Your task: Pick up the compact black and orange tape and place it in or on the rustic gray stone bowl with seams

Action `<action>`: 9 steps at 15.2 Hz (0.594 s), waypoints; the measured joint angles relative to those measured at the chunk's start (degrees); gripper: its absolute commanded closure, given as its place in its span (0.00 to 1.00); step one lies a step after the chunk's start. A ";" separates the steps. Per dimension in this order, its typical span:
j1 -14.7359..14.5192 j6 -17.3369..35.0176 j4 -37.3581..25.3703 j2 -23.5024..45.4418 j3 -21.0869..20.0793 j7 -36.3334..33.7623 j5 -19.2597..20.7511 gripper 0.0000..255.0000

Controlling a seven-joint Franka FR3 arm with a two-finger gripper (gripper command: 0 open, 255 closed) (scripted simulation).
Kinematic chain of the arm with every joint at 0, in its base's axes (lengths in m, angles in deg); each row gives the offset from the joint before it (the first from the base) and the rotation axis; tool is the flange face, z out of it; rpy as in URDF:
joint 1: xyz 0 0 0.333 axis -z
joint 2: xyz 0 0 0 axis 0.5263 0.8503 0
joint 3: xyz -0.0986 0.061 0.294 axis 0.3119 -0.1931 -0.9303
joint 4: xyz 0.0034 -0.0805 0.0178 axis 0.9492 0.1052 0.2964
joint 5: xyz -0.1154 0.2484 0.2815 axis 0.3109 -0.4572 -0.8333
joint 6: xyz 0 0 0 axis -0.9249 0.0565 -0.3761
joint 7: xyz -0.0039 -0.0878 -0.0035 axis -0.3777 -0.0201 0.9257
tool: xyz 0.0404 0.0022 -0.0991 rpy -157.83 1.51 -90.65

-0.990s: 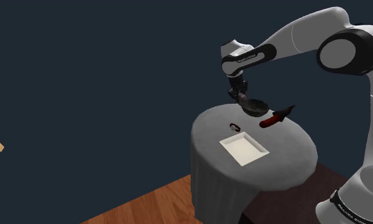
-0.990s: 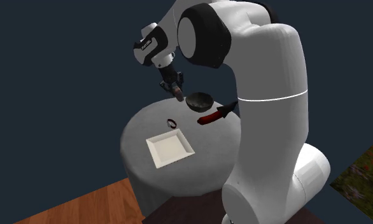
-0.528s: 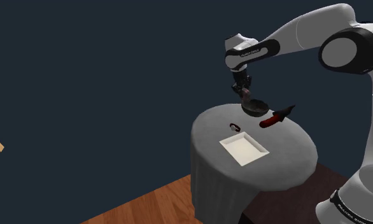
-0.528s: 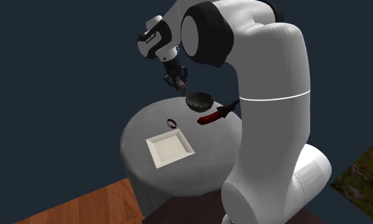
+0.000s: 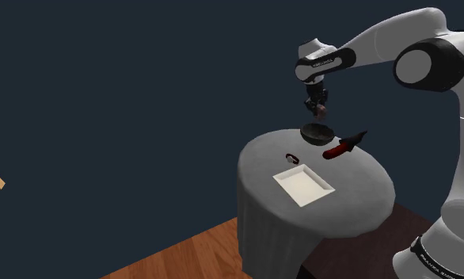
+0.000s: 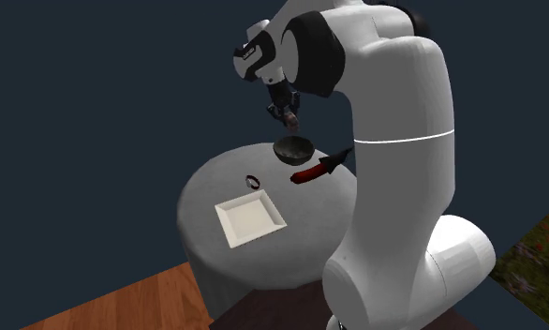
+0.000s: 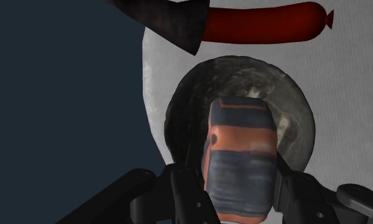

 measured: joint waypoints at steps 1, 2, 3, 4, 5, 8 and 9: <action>0.64 0.09 -0.66 0.45 0.26 0.89 -0.03 1.00; 1.02 0.27 -1.13 0.95 0.41 1.37 -0.05 1.00; 1.19 0.73 -1.03 1.26 0.47 1.48 -0.04 1.00; 1.30 1.13 -0.97 1.58 0.50 1.51 -0.03 1.00; 1.31 1.83 -0.36 1.71 0.51 1.30 0.03 1.00; 1.42 3.56 0.69 2.43 0.54 0.92 0.13 1.00; 1.46 4.25 1.29 2.54 0.55 0.76 0.18 1.00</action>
